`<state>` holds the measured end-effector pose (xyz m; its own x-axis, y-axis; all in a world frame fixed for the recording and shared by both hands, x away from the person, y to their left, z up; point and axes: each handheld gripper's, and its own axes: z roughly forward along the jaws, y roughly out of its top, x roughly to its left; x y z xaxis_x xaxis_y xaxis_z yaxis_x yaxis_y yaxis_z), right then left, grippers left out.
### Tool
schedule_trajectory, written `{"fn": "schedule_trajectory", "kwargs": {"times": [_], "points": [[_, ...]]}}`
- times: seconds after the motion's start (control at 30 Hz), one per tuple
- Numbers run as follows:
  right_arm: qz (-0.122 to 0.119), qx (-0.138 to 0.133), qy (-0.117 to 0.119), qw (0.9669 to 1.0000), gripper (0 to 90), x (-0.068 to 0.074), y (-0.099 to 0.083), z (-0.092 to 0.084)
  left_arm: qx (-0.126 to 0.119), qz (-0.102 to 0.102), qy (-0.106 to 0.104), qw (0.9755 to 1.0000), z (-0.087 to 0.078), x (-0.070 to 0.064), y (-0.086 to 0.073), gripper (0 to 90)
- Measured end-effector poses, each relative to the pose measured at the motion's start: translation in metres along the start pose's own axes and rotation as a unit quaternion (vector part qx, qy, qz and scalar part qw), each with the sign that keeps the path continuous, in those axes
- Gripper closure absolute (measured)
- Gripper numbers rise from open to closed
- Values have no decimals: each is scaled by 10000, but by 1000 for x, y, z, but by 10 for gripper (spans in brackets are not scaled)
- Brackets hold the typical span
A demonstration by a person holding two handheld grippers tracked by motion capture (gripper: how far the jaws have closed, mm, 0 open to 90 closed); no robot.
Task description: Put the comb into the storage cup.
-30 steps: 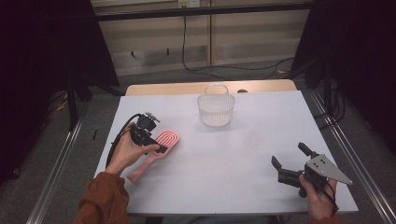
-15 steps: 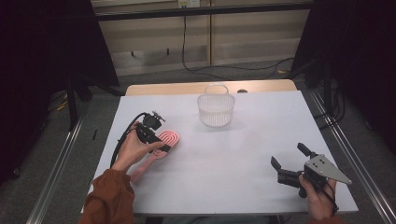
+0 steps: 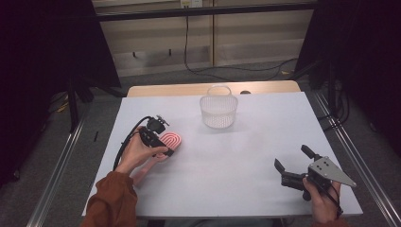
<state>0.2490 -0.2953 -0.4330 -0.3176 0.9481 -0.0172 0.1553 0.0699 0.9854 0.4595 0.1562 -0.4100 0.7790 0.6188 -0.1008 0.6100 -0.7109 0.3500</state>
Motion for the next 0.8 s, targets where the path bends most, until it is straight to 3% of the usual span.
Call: {"fn": "schedule_trajectory", "kwargs": {"times": [0.2,0.47,0.8], "points": [[7,27,14,10000,0,0,0,1,110,26,83,9999,2,-2,2,106],[12,29,39,10000,0,0,-1,0,141,-42,172,9997,4,-2,2,97],[3,47,27,10000,0,0,-1,0,222,-182,38,9996,9,-1,2,117]]}}
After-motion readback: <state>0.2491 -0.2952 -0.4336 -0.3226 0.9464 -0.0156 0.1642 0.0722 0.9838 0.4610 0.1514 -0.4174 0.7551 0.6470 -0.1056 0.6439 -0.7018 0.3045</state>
